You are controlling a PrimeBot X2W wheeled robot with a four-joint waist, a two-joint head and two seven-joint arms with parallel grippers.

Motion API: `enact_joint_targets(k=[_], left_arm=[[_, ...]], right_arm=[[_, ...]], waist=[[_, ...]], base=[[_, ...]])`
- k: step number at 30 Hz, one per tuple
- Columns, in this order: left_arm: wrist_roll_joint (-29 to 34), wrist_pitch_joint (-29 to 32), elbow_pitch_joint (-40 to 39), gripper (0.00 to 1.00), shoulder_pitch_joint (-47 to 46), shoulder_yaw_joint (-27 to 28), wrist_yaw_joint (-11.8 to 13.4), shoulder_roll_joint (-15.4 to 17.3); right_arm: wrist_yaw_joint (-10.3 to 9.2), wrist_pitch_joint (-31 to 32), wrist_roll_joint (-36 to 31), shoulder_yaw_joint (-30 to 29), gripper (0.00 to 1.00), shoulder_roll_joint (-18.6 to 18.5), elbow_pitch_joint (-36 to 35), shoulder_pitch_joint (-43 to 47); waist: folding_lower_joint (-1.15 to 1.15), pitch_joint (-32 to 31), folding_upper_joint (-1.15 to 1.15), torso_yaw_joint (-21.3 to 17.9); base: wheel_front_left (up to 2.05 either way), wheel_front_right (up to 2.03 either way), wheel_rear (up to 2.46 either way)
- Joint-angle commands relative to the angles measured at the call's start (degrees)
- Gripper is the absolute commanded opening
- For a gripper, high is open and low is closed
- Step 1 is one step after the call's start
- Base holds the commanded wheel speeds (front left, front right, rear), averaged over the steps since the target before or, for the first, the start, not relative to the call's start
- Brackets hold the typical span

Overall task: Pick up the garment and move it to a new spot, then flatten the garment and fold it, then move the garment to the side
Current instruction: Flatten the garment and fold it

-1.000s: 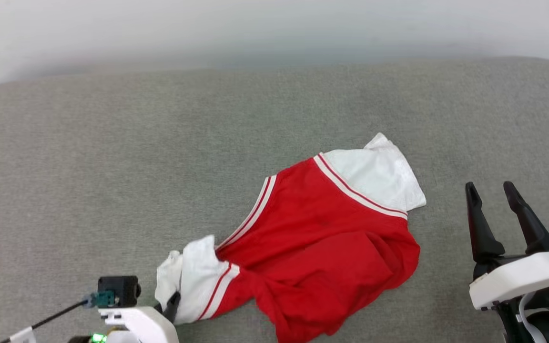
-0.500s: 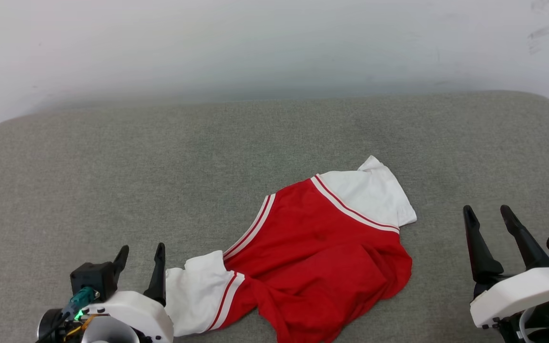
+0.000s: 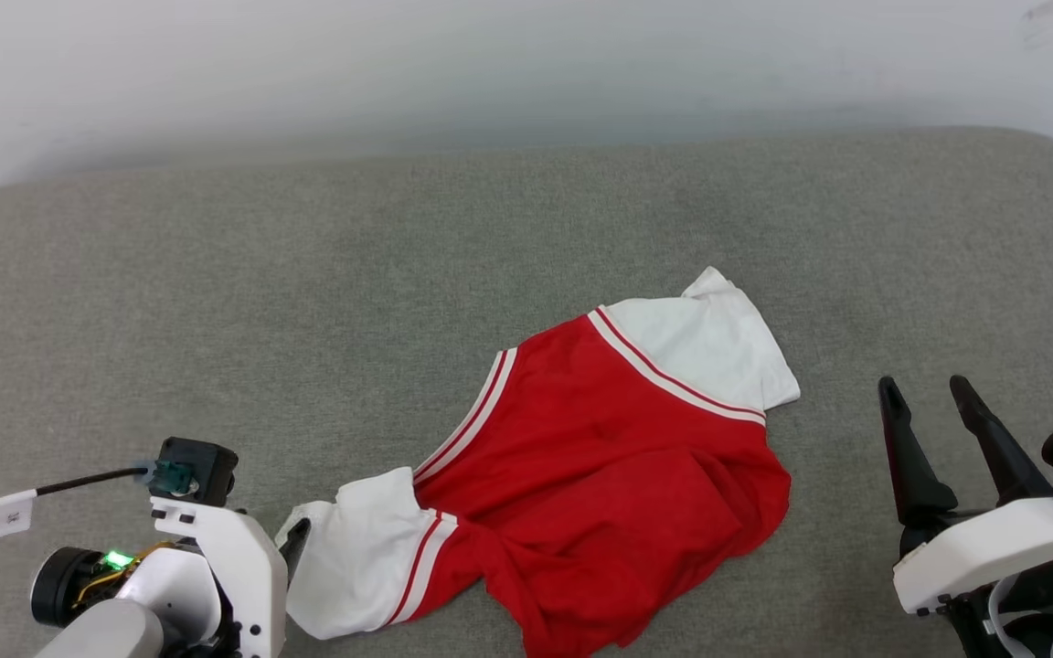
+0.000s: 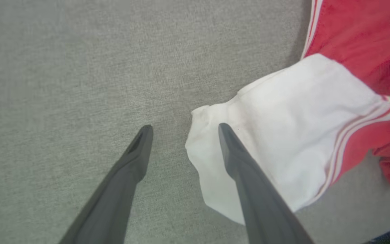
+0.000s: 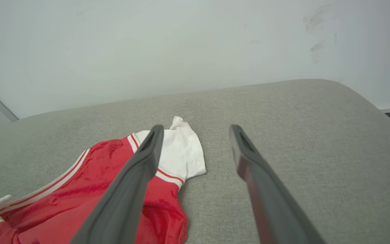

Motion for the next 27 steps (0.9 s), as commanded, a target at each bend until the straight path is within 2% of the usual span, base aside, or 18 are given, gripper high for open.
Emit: enact_joint_targets(k=[1,9,10,12,14,18,27], left_arm=[[-0.65,1.18,-0.29,1.0,-0.66,-0.19,-0.39,0.21],[-4.27,8.53,4.04,0.99,-2.05,-1.64,-2.18,-0.09],[-4.88,9.75,5.09,0.62,-1.82,-2.14,-2.35,-0.26],[-6.18,10.51,6.28,0.0,-1.27,-2.47,-3.22,-1.3],[-6.18,9.27,7.08,0.0,-1.33,-2.14,-3.28,-1.89],[-4.19,1.52,6.64,0.0,-1.99,0.24,-2.56,-2.59],[0.98,-14.57,1.16,0.0,-1.07,4.08,1.93,-5.13]], right_arm=[[-0.02,-0.46,0.36,0.16,1.0,0.1,0.28,-0.92],[-0.02,-2.48,1.21,0.48,1.0,0.09,2.86,-2.64],[-0.02,-2.61,1.23,0.64,1.0,0.1,3.14,-2.77],[-0.02,-2.88,1.22,0.77,1.0,0.08,3.64,-3.02],[-0.02,-2.98,1.31,0.71,1.0,0.09,3.97,-3.27],[-0.02,-2.58,0.76,0.15,1.0,0.09,4.31,-3.28],[-0.02,2.07,-1.12,-2.75,1.0,0.0,6.35,-5.42]], waist=[[0.0,1.53,0.0,-0.98],[0.0,4.9,0.0,-2.35],[0.0,5.05,0.0,-2.54],[0.0,5.19,0.0,-2.84],[0.0,5.16,0.0,-2.94],[0.0,4.35,0.0,-2.41],[0.0,2.22,0.0,1.5]], base=[[0.0,0.0,0.0],[0.0,0.0,0.0],[0.0,0.0,0.0],[0.0,0.0,0.0],[0.0,0.0,0.0],[0.0,0.0,0.0],[0.0,0.0,0.0]])
